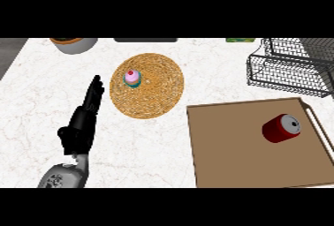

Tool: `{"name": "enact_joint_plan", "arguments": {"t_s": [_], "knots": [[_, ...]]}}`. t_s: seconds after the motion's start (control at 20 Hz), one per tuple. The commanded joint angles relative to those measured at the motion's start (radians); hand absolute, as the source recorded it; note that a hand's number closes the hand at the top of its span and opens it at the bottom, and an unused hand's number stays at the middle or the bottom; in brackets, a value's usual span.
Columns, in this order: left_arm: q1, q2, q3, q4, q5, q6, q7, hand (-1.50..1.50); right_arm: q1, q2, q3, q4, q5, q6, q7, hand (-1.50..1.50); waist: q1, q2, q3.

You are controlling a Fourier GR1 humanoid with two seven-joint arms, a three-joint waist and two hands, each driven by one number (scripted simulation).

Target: Pick the can from the tray and place it in the tiered basket

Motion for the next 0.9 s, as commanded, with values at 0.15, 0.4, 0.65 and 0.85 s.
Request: {"name": "enact_joint_plan", "arguments": {"t_s": [0.15,0.4,0.65,0.85], "knots": [[0.017,-0.029,0.0,0.001,-0.036,0.005,-0.012,0.0,0.03,-0.032,0.027,0.049,0.191,-0.037,-0.237,-1.5,-0.002,0.0,0.0],[-0.025,-0.006,0.038,-0.032,-0.029,-0.019,0.062,0.0,0.085,0.017,0.092,0.007,0.337,-0.173,-0.311,-1.5,-0.004,-0.001,0.0],[-0.014,-0.046,0.026,0.017,-0.054,-0.019,0.018,0.0,-0.034,0.016,0.065,0.138,0.37,-0.153,-0.293,-1.5,0.0,0.0,0.0],[-0.028,-0.042,0.056,0.043,-0.043,-0.047,0.01,0.0,-0.027,0.081,0.093,0.147,0.432,-0.168,-0.252,-1.5,-0.002,0.0,0.0]]}}
